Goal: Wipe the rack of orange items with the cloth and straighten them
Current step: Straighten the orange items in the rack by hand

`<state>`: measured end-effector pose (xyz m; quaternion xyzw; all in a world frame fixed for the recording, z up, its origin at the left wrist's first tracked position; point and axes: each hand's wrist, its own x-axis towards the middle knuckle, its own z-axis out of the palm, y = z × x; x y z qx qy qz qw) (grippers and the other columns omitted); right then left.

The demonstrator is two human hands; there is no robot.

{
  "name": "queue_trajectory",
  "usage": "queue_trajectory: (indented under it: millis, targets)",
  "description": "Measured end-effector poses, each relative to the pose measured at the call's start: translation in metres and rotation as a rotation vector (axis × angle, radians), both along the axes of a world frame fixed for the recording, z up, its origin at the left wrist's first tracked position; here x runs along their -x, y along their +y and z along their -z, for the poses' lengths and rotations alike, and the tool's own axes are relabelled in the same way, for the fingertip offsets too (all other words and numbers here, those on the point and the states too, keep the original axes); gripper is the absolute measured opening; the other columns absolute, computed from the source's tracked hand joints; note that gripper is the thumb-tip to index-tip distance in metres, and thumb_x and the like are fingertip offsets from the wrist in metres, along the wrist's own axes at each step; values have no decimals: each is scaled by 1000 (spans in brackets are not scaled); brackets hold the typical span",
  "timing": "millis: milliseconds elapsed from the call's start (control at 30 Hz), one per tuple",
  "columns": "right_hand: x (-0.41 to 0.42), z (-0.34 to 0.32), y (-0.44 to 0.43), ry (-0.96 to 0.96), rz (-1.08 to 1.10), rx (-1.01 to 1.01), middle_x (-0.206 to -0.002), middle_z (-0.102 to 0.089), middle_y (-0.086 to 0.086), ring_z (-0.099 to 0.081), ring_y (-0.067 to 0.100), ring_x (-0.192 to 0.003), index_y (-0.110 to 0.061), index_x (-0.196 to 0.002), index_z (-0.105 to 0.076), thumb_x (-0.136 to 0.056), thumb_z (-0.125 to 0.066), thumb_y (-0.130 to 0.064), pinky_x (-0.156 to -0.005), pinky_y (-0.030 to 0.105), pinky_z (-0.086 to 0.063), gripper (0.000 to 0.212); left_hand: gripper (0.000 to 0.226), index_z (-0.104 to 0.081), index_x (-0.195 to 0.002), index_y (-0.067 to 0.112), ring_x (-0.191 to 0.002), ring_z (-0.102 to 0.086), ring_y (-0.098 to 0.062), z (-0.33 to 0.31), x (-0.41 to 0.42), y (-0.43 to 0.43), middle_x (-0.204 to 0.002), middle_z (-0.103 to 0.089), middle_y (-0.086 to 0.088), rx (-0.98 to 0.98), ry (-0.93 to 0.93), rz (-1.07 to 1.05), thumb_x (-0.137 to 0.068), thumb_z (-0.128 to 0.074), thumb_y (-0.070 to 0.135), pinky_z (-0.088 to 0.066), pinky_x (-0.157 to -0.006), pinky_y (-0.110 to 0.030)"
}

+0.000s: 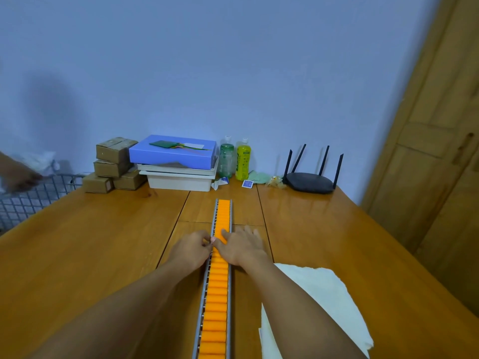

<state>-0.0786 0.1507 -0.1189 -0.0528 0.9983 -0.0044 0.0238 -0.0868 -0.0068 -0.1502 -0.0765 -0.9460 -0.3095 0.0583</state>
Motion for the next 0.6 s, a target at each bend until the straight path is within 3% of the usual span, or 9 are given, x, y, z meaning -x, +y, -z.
queue_trajectory:
  millis: [600]
  targets:
    - [-62,0,-9,76,-18,-96,-142,-51,12,-37,32,-134,-23,-141,-52,-99,-12,-68,-107,50,-24,73,21,-65,-119,21,-62,-60,-10,-1,-60,-5,-75,-65,5,31,29,16,-101,-59,30,-44,-52,-23]
